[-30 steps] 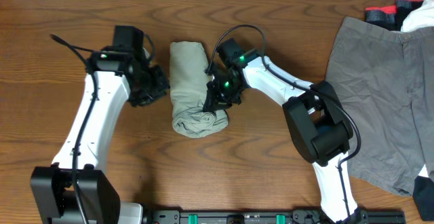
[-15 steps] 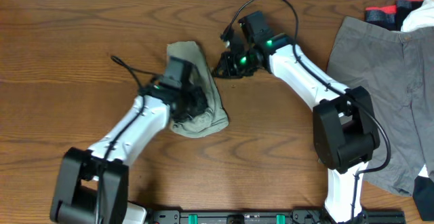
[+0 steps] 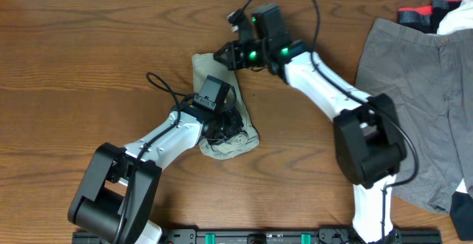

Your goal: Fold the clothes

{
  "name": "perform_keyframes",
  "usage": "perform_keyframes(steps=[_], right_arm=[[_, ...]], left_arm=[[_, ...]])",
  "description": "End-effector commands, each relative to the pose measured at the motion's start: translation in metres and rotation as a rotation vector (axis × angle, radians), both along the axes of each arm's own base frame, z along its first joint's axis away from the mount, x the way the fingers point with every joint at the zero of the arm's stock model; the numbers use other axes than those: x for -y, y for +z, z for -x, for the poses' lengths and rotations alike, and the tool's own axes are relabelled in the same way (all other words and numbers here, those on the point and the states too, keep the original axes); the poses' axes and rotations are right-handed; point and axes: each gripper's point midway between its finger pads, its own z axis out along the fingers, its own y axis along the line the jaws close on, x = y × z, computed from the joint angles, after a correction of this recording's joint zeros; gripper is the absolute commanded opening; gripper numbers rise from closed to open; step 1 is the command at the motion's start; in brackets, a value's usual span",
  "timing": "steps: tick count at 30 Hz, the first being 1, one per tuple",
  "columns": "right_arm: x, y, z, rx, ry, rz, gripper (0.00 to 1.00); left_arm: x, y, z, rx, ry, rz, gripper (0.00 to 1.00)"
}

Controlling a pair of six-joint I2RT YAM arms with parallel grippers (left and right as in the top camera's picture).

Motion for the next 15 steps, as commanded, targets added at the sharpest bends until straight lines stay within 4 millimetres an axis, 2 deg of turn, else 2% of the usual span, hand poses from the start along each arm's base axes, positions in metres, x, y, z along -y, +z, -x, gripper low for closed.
perform_keyframes(steps=[1, 7, 11, 13, 15], right_arm=[[-0.010, -0.050, -0.003, -0.072, -0.068, 0.062, 0.06], [-0.010, -0.111, -0.010, -0.215, -0.162, 0.053, 0.06], [0.001, -0.160, -0.009, -0.348, -0.239, 0.066, 0.06], [0.007, -0.173, -0.009, -0.399, -0.269, 0.067, 0.06], [0.012, -0.178, -0.009, -0.431, -0.272, 0.053, 0.05]], left_arm=[[-0.001, -0.015, 0.013, -0.064, 0.003, -0.011, 0.06], [-0.001, -0.015, 0.013, -0.065, 0.003, -0.011, 0.06], [0.001, -0.013, 0.015, -0.073, -0.005, 0.006, 0.06], [0.003, -0.012, 0.016, -0.081, -0.011, 0.018, 0.06], [0.005, -0.012, 0.020, -0.093, -0.019, 0.027, 0.06]])
